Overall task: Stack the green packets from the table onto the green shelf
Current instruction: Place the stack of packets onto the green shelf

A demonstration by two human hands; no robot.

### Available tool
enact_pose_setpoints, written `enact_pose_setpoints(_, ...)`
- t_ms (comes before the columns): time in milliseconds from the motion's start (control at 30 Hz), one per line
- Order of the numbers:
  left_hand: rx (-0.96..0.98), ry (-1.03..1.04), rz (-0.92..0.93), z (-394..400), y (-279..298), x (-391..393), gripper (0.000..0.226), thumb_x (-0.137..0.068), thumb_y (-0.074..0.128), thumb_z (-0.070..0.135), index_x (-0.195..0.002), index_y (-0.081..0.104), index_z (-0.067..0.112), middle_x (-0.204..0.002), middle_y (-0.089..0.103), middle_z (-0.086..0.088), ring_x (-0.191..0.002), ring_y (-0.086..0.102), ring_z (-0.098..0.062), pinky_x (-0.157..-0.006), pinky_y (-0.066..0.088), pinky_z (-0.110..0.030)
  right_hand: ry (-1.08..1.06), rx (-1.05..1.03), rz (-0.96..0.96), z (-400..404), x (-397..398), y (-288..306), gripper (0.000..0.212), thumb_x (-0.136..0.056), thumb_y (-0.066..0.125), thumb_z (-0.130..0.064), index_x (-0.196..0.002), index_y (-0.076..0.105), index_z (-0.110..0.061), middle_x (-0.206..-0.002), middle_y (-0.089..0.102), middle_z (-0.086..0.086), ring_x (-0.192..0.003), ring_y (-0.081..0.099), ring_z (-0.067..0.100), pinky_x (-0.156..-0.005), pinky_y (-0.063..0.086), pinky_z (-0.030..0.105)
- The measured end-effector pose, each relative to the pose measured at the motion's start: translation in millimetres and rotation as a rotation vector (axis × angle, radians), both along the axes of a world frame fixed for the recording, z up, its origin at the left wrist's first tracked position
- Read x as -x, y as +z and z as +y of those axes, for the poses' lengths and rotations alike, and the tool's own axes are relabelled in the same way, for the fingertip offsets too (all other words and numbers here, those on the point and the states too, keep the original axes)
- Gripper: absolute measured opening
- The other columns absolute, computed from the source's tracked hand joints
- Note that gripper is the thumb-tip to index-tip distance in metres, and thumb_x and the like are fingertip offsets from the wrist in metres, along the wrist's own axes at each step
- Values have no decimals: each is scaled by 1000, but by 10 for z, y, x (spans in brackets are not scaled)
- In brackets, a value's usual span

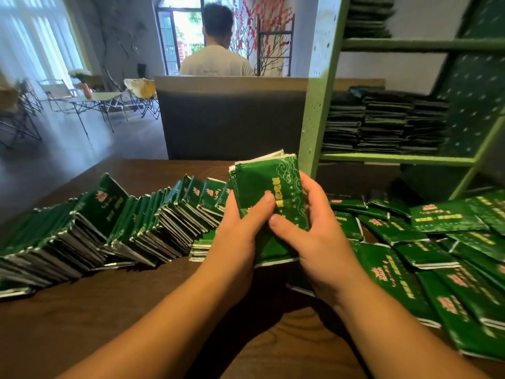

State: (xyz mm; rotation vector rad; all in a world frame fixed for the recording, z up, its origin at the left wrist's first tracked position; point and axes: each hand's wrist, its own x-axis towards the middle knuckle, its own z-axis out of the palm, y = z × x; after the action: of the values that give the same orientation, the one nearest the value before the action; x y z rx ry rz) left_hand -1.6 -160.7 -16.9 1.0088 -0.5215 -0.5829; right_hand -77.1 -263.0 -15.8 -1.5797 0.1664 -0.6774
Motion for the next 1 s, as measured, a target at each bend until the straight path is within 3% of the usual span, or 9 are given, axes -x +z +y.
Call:
enact_pose_setpoints(167,-47,43,-66,-34,480,145,53,-83,68,30,-133,58,16,-121,73,-13,-111,71,-33,-92,59,-48,-91,76,-146,2,157,321,72,-78,74,-29,-142,44,-45,-141,55,-7,-123,59,2,-106,50,32)
enact_pose_setpoints(267,-97,35,-50,-113,804,254,44,-91,65,33,-133,61,17,-121,73,-13,-113,70,-35,-97,56,-52,-235,376,-226,-32,350,538,60,-85,69,-40,-135,42,-60,-155,38,-5,-132,43,-11,-106,42,14)
enact_pose_setpoints(367,-151,-58,17,-188,1191,407,41,-98,56,38,-127,68,12,-120,74,-15,-109,71,-33,-96,56,-46,-317,710,-288,-113,613,720,56,-80,68,-49,-131,46,-53,-165,22,3,-139,25,-19,-107,27,2)
enact_pose_setpoints(467,-212,-192,24,-302,1522,486,38,-100,50,41,-107,75,14,-97,78,-9,-77,74,-22,-65,59,-26,-312,905,-288,-333,783,844,80,-72,84,-20,-137,46,-46,-167,13,7,-147,29,-1,-113,33,14)
enact_pose_setpoints(567,-290,-277,-16,-439,1825,559,38,-98,50,46,-93,75,17,-85,76,-5,-66,71,-19,-61,54,-23,-351,993,-200,-535,869,1046,116,-62,79,17,-138,35,-59,-169,0,-4,-147,38,27,-102,49,23)
enact_pose_setpoints(667,-364,-299,-37,-577,2092,641,39,-97,52,48,-86,74,17,-79,75,-4,-59,71,-18,-55,52,-20,-510,1100,-200,-680,910,1305,111,-66,78,18,-138,32,-54,-169,4,2,-147,35,35,-98,55,49)
enact_pose_setpoints(800,-416,-365,-33,-720,2346,728,41,-94,58,50,-89,76,13,-85,76,-8,-70,73,-23,-68,56,-29,-603,1192,-208,-844,982,1553,99,-74,78,10,-142,36,-48,-166,16,4,-123,57,45,-74,62,55)
enact_pose_setpoints(900,-418,-380,-21,-842,2505,750,48,-92,60,52,-77,79,10,-81,76,-11,-63,74,-25,-55,59,-29,-630,1191,-182,-957,1013,1720,92,-78,73,11,-141,40,-48,-161,25,0,-111,63,41,-77,63,51)
enact_pose_setpoints(1000,-413,-326,18,-942,2607,692,67,-83,58,68,-113,75,11,-111,76,-12,-104,71,-31,-97,52,-43,-697,1187,-190,-1116,1000,1868,90,-75,74,12,-137,43,-45,-157,31,-1,-99,66,33,-74,64,41)
